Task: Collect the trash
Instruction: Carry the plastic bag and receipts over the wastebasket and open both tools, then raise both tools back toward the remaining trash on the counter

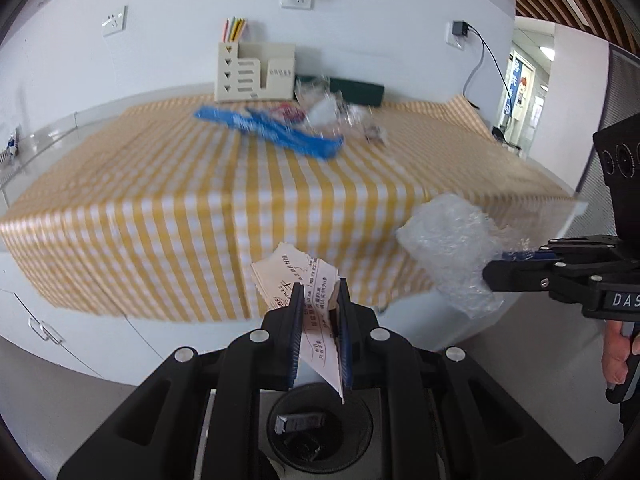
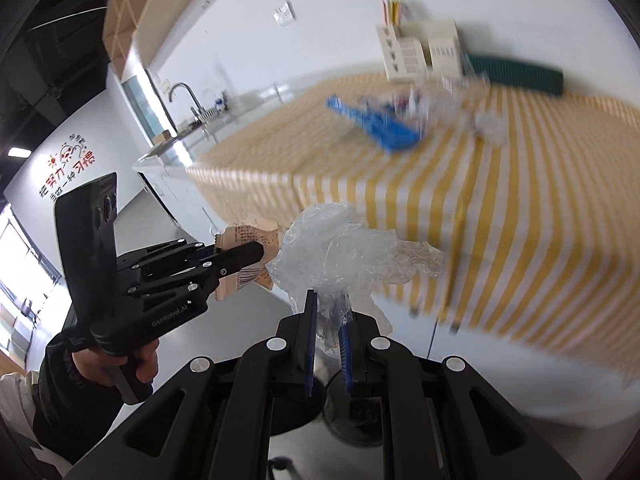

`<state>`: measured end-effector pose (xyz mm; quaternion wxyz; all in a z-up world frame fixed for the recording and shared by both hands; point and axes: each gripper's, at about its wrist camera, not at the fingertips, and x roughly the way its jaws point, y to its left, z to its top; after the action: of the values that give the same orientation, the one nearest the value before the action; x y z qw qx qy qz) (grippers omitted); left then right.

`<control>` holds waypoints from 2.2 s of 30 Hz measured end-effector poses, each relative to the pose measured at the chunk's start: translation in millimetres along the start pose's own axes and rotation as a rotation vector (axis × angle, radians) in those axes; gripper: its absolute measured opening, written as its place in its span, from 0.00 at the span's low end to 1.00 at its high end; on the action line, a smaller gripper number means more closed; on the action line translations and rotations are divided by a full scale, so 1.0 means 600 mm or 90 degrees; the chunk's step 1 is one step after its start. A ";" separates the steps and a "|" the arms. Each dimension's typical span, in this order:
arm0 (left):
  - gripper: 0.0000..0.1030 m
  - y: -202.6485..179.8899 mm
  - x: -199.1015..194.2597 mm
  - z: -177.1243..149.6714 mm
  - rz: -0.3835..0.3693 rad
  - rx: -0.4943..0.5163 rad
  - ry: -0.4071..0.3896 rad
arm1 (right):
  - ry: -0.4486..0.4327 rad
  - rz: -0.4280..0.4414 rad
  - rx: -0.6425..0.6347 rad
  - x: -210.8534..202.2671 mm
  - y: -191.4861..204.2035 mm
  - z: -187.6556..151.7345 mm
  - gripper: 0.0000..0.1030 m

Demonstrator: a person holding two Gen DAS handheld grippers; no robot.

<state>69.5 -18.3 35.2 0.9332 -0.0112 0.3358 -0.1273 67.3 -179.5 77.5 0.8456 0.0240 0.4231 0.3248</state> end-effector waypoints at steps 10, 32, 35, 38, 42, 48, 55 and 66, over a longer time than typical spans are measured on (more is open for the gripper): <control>0.16 0.022 0.141 -0.182 -0.033 -0.007 0.126 | 0.117 -0.010 0.125 0.189 -0.047 -0.165 0.14; 0.17 0.086 0.484 -0.469 -0.035 -0.056 0.404 | 0.344 -0.064 0.390 0.586 -0.240 -0.404 0.15; 0.18 0.086 0.497 -0.478 -0.033 -0.060 0.418 | 0.359 -0.067 0.398 0.604 -0.253 -0.414 0.20; 0.18 0.085 0.512 -0.492 -0.023 -0.058 0.434 | 0.373 -0.078 0.403 0.615 -0.255 -0.406 0.30; 0.58 0.096 0.521 -0.506 -0.007 -0.062 0.453 | 0.373 -0.097 0.409 0.620 -0.258 -0.408 0.60; 0.86 0.117 0.514 -0.514 0.009 -0.073 0.453 | 0.347 -0.120 0.404 0.567 -0.283 -0.399 0.88; 0.96 0.126 0.487 -0.497 0.004 -0.087 0.429 | 0.302 -0.145 0.371 0.532 -0.254 -0.378 0.97; 0.96 0.133 0.346 -0.398 0.059 -0.059 0.326 | 0.196 -0.188 0.265 0.394 -0.173 -0.336 0.97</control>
<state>91.6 23.5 -288.0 0.8210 -0.0059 0.5669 -0.0676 76.6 -173.7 -250.2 0.7864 0.0857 0.6028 0.1046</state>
